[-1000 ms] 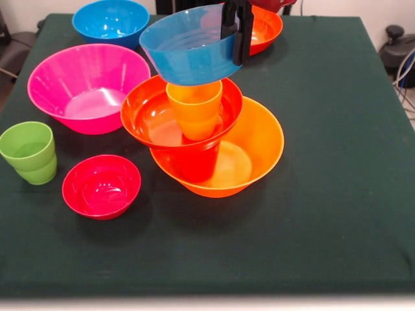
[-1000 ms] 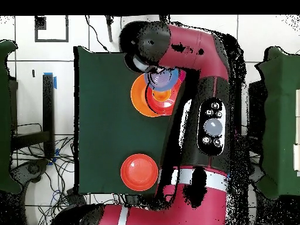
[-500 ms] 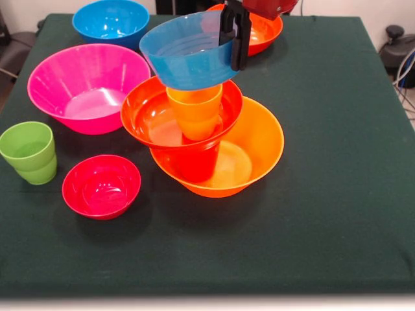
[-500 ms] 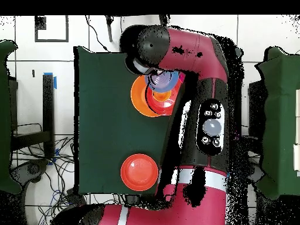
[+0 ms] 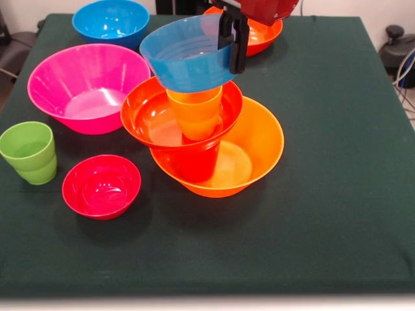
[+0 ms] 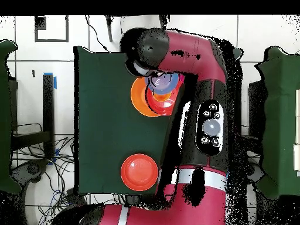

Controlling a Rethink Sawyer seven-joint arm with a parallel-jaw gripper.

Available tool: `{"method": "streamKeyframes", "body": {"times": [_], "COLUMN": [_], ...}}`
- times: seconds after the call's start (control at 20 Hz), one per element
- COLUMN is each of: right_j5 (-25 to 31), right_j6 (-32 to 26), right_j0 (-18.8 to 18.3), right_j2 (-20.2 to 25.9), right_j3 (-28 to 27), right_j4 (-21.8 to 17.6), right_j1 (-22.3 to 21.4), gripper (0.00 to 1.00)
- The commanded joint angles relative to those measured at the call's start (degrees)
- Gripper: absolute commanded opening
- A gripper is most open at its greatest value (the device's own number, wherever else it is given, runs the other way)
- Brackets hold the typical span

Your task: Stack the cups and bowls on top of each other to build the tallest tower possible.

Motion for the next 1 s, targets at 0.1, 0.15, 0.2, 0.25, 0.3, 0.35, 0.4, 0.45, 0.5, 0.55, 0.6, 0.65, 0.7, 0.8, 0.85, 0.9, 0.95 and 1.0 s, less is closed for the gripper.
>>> {"method": "streamKeyframes", "body": {"times": [0.1, 0.15, 0.2, 0.25, 0.3, 0.35, 0.4, 0.45, 0.5, 0.55, 0.6, 0.65, 0.7, 0.8, 0.85, 0.9, 0.95, 1.0], "right_j5": [-2.5, -2.7, -2.8, -3.3, -3.6, -4.0, -4.3, -4.2, -4.0, -4.1, -4.1, -4.0, -4.0, -4.3, -4.5, -4.7, -4.8, -4.8], "right_j6": [-12.4, -12.4, -12.4, -12.3, -12.3, -12.2, -12.3, -12.3, -12.2, -12.3, -12.4, -12.6, -12.5, -12.4, -12.5, -12.6, -12.8, -12.8], "right_j0": [-1.0, -1.0, -1.0, -1.1, -1.1, -1.1, -1.2, -1.2, -1.2, -1.3, -1.4, -1.5, -1.5, -1.6, -1.7, -1.7, -1.8, -1.8], "right_j2": [5.0, 4.8, 4.7, 4.7, 4.7, 4.7, 4.8, 4.8, 4.8, 4.9, 5.0, 5.0, 5.0, 5.1, 5.1, 5.2, 5.2, 5.2], "right_j3": [7.6, 7.8, 8.1, 8.4, 8.7, 8.9, 9.0, 8.9, 8.8, 8.7, 8.7, 8.6, 8.7, 9.1, 9.1, 9.2, 9.1, 9.1], "right_j4": [-5.2, -5.4, -5.5, -5.6, -5.6, -5.8, -5.8, -5.9, -6.0, -6.2, -6.3, -6.5, -6.7, -7.0, -7.2, -7.3, -7.5, -7.6], "right_j1": [1.7, 1.6, 1.5, 1.4, 1.3, 1.2, 1.2, 1.3, 1.4, 1.4, 1.4, 1.4, 1.3, 1.2, 1.2, 1.2, 1.2, 1.1], "gripper": [0.00, 0.00, 0.00, 0.00, 0.00, 0.00, 0.00, 0.00, 0.00, 0.00, 0.00, 0.00, 0.00, 0.00, 0.00, 0.00, 0.00, 0.00]}}
